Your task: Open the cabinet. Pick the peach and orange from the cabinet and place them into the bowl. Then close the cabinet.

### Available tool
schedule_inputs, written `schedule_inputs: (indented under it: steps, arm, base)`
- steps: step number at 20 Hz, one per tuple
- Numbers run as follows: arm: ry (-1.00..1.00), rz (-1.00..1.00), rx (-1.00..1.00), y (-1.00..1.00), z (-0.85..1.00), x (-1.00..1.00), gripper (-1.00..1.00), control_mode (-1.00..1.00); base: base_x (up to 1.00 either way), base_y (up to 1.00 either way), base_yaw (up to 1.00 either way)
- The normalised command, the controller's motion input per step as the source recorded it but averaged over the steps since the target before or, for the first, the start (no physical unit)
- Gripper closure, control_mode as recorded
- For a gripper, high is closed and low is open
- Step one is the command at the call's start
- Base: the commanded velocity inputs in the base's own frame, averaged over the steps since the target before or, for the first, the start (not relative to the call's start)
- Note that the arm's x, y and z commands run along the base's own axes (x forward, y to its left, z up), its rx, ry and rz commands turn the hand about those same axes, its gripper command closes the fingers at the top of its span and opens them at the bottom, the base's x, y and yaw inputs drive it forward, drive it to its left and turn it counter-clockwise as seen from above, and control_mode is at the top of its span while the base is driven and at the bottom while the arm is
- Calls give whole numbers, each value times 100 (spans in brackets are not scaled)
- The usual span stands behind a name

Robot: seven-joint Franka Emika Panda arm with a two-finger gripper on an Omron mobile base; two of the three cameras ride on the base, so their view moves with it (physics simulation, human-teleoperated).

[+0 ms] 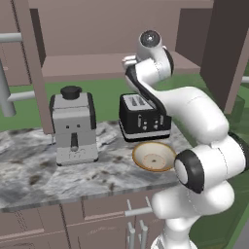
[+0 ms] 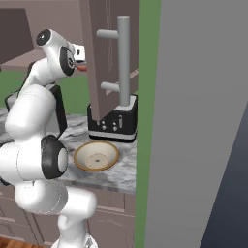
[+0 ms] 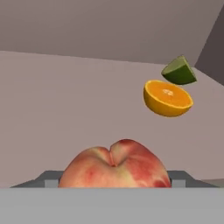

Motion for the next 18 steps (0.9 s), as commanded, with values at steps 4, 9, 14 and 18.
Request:
schedule_inputs:
  steps: [4,9,14,18]
  arm:
    - [-1,0,0,0,-20,-100,100,-100]
    - [0,0,0,0,-3,-100,100,-100]
    - [1,1,0,4,-7,-100,100,-100]
    - [-5,1,0,0,3,-20,100,-100]
  base:
    - [0,0,0]
    - [0,0,0]
    - [0,0,0]
    - [0,0,0]
